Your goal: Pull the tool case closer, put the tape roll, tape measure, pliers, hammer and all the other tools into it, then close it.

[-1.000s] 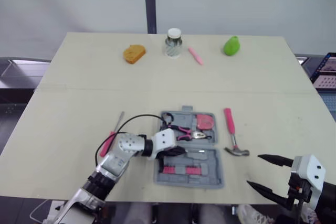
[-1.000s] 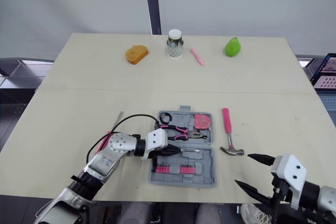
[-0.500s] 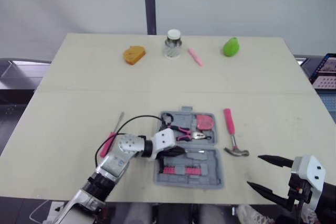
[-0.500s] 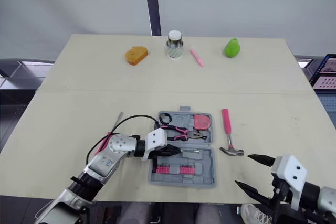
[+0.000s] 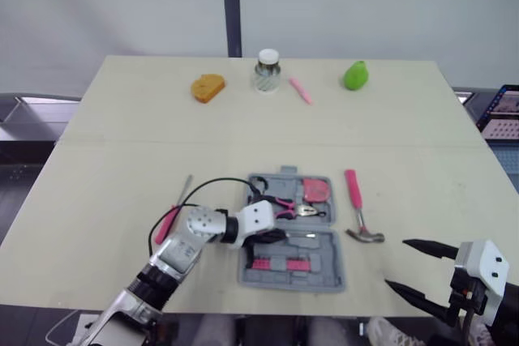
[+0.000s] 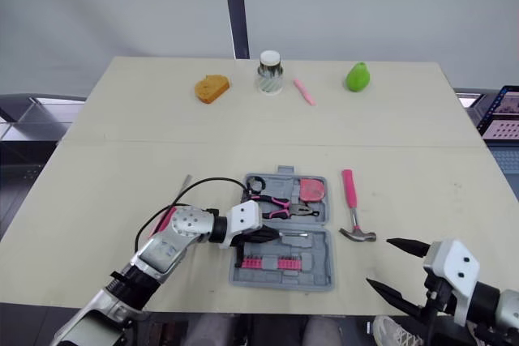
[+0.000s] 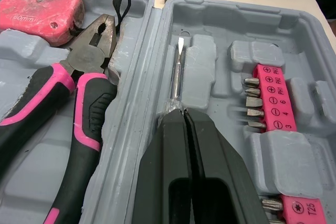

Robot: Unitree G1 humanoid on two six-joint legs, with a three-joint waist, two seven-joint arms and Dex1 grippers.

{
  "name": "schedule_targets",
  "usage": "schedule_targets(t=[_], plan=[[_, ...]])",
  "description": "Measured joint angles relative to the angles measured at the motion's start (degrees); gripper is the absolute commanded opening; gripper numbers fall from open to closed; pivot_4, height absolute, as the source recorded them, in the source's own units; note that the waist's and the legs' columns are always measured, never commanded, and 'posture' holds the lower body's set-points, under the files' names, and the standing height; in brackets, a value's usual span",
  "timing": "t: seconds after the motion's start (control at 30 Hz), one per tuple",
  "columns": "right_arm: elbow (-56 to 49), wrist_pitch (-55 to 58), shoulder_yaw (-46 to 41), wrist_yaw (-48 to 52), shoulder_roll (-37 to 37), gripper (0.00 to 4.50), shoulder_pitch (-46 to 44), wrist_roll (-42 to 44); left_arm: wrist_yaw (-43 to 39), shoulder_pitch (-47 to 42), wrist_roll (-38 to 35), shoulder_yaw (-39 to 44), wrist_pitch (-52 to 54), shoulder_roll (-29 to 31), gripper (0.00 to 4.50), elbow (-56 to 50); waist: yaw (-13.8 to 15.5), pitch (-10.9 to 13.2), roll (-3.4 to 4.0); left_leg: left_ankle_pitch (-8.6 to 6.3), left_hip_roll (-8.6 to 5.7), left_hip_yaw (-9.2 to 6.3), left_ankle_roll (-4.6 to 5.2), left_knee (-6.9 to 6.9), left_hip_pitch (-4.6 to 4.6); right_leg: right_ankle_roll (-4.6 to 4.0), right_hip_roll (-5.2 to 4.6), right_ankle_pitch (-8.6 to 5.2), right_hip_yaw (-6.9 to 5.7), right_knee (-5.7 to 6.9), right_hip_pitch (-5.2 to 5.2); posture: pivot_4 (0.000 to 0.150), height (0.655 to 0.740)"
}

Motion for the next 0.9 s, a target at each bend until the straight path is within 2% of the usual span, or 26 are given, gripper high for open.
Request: schedule_targets(t=[0.73, 0.9], plan=[[-0.03, 0.92, 0.00, 0.00, 0.00, 4.50, -0.83, 0.37, 0.47, -2.23, 0.76, -2.15, 0.97, -0.44, 0.10, 1.95, 0.11, -0.48, 0.20, -0.10, 0.02, -0.04, 0.04, 0.00, 0.11, -0.01, -0.07, 0.00, 0.06, -0.23, 0.23, 0.150, 0.6950], [-0.01, 0.95, 0.01, 0.00, -0.01, 4.50, -1.60, 0.31, 0.44, 0.29, -2.07, 1.26, 3.08, -1.01, 0.10, 0.05, -0.05, -0.48, 0.21, -0.14, 0.11, -0.08, 0.01, -0.01, 0.08, -0.01, -0.06, -0.01, 0.13, -0.46, 0.31, 0.150, 0.6950]])
